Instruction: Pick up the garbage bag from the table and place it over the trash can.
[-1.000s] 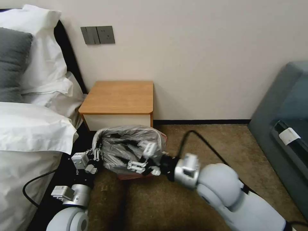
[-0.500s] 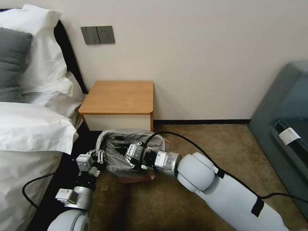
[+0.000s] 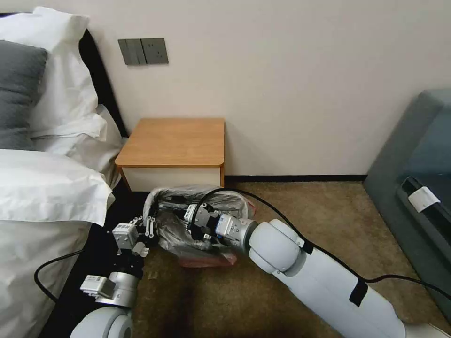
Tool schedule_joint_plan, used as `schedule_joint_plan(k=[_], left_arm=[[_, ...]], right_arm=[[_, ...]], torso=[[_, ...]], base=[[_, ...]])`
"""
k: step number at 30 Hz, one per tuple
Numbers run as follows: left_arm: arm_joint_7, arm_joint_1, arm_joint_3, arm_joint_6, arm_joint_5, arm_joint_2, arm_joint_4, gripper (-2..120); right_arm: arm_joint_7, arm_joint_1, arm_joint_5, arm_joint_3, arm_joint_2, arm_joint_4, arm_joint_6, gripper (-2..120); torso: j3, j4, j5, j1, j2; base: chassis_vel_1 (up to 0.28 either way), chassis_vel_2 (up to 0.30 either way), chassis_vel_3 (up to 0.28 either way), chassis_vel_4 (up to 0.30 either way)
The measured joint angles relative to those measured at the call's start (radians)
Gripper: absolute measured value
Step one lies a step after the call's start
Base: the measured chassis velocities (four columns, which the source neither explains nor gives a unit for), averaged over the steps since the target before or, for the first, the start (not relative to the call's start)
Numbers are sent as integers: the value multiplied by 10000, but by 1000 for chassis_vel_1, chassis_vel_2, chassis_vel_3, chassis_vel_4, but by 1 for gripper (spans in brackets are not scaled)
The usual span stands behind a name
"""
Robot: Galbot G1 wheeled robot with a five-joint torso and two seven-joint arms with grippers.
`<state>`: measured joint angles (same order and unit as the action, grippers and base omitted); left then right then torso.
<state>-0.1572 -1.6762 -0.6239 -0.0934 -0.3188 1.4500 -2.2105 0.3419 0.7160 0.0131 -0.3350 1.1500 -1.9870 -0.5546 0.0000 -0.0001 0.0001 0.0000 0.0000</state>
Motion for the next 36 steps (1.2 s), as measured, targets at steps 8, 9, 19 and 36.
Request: schedule_joint_plan(k=[8, 9, 19, 36], left_arm=[[-263, -12, 29, 10, 174, -4, -172, 7], [-332, -13, 26, 5, 241, -4, -184, 7], [-546, -23, 93, -45, 514, 28, -229, 7], [-717, -87, 371, -55, 888, 63, -311, 7]], right_arm=[[-63, -393, 266, -242, 27, 413, -345, 0], [-62, -460, 271, -292, 29, 467, -412, 0], [-37, -807, 668, -537, 131, 1052, -935, 0], [220, -930, 1429, -710, 418, 1845, -1340, 0]], torso=[[0, 0, -1, 0, 0], [0, 0, -1, 0, 0], [0, 0, -1, 0, 1], [0, 1, -1, -1, 1]], base=[[0, 0, 0, 0], [0, 0, 0, 0], [0, 0, 0, 0], [0, 0, 0, 0]])
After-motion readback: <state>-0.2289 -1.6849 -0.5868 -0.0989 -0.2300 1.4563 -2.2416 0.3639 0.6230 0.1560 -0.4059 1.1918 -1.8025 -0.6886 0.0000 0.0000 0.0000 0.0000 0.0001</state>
